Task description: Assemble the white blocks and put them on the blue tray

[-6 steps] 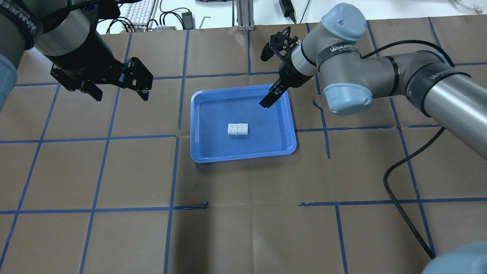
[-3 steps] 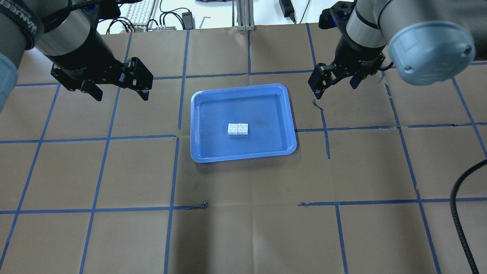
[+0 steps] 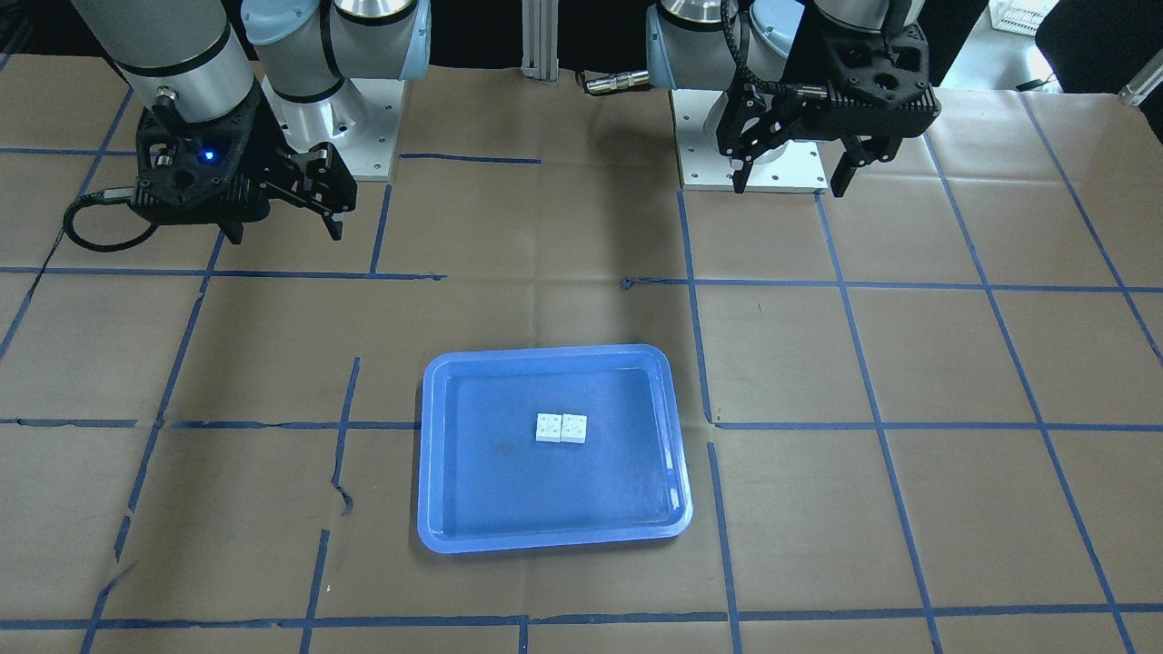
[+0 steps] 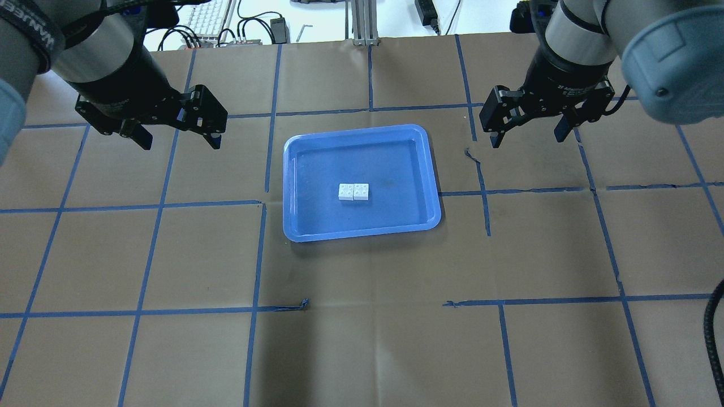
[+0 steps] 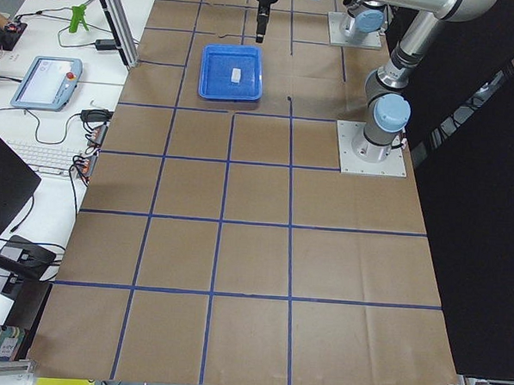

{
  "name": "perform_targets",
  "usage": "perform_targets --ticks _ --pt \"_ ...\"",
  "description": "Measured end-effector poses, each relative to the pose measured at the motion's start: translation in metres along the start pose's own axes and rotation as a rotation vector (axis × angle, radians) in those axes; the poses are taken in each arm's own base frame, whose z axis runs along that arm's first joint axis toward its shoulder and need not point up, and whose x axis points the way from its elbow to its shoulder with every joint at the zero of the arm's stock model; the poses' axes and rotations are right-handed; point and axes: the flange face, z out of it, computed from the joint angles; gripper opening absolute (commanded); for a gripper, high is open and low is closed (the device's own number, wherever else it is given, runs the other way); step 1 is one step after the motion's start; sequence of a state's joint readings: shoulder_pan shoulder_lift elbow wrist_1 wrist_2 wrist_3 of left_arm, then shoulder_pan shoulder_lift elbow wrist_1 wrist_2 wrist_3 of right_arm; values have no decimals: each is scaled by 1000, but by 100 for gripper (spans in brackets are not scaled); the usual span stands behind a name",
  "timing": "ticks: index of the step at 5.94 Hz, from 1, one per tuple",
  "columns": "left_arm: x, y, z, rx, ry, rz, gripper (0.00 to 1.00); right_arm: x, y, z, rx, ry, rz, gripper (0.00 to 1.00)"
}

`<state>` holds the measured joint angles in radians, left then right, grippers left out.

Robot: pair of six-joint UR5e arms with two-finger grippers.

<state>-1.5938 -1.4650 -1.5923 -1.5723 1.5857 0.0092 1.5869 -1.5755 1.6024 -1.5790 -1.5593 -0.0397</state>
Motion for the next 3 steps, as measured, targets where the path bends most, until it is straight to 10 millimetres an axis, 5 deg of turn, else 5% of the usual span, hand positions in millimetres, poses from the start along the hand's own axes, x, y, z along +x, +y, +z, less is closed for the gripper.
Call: perform_targets --ticks 3 --pt "0 0 0 0 0 0 100 -1 1 0 -2 3 4 100"
